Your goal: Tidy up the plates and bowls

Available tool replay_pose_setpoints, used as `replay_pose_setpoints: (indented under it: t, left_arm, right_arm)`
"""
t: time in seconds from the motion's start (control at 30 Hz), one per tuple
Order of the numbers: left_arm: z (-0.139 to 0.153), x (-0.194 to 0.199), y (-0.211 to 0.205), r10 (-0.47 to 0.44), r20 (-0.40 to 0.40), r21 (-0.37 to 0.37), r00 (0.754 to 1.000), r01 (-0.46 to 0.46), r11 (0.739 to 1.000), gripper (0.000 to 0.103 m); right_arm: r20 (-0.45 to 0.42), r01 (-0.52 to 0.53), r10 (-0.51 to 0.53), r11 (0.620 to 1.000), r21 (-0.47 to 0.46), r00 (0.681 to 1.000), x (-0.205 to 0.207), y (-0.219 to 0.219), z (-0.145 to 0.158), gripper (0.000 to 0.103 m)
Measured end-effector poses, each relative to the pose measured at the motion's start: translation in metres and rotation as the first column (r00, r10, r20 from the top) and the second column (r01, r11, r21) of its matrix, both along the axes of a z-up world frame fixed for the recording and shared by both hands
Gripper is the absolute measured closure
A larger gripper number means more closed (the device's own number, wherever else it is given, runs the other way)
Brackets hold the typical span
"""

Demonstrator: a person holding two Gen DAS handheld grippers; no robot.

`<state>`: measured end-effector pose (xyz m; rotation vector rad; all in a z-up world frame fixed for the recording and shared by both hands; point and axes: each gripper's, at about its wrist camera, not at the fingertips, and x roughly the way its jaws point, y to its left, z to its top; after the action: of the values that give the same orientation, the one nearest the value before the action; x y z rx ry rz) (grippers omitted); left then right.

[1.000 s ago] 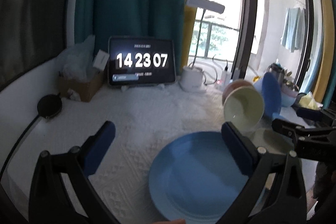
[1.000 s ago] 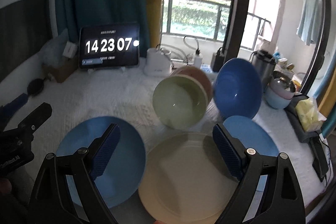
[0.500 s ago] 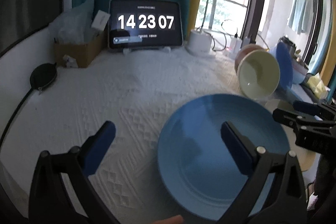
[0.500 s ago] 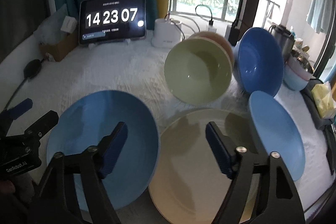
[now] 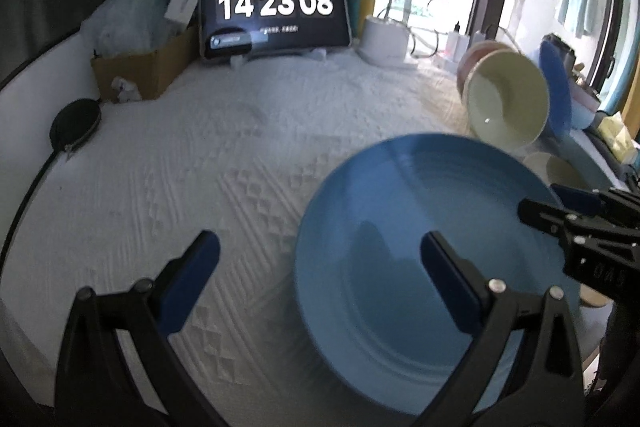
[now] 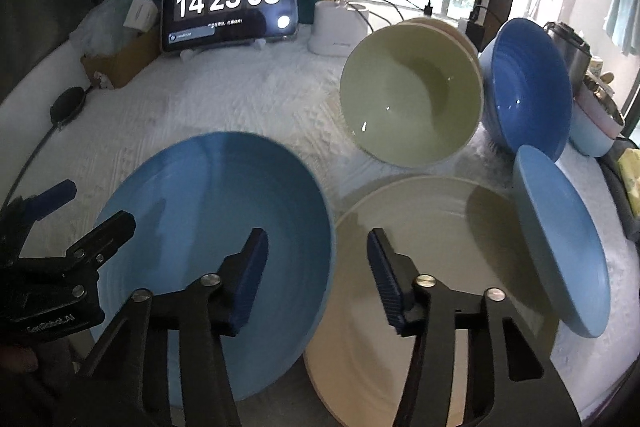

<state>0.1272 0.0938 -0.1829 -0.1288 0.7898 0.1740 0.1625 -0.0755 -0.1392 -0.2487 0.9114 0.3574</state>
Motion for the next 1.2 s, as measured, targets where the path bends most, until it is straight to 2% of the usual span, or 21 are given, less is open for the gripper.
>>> replay_pose_setpoints:
  t: [0.03, 0.1, 0.13, 0.2, 0.4, 0.63, 0.93, 1.2]
  left_arm:
    - [-0.003, 0.000, 0.000, 0.002, -0.011, -0.003, 1.000, -0.002, 1.000, 0.014]
    - [-0.008, 0.002, 0.001, 0.011, -0.050, -0.013, 0.999, -0.012, 1.000, 0.023]
    - [-0.011, 0.003, 0.003, 0.015, -0.066, -0.021, 0.998, -0.017, 1.000, 0.032]
    - [-0.015, 0.003, 0.004, 0.026, -0.079, -0.026, 0.997, -0.029, 0.999, 0.040]
    - [-0.013, 0.003, 0.000, 0.006, -0.078, -0.024, 0.997, -0.008, 1.000, 0.064]
    - [-0.008, -0.001, -0.002, 0.016, -0.074, -0.048, 0.997, -0.019, 0.999, 0.068]
    - [0.021, -0.010, -0.019, 0.002, -0.006, -0.005, 1.000, -0.002, 1.000, 0.068]
    - [0.038, -0.011, -0.048, -0.053, 0.027, 0.033, 0.998, 0.052, 0.998, 0.068]
  right_arm:
    - [-0.002, -0.003, 0.003, 1.000, -0.001, 1.000, -0.001, 0.000, -0.001, 0.057]
    - [-0.008, -0.008, 0.008, 1.000, -0.003, 1.000, -0.002, 0.001, -0.004, 0.066]
    - [-0.013, -0.010, 0.010, 1.000, -0.004, 1.000, -0.002, 0.001, -0.006, 0.068]
    - [-0.016, -0.010, 0.010, 1.000, -0.007, 1.000, -0.002, 0.001, -0.008, 0.077]
    - [-0.017, -0.011, 0.011, 1.000, 0.006, 1.000, -0.004, 0.001, -0.010, 0.081]
    - [-0.003, -0.005, 0.005, 1.000, 0.025, 1.000, -0.008, -0.006, -0.007, 0.085]
    - [0.046, 0.007, -0.010, 0.998, 0.060, 0.999, -0.016, -0.021, 0.014, 0.084]
    - [0.059, 0.051, -0.057, 0.994, 0.095, 0.997, -0.019, -0.047, 0.025, 0.084]
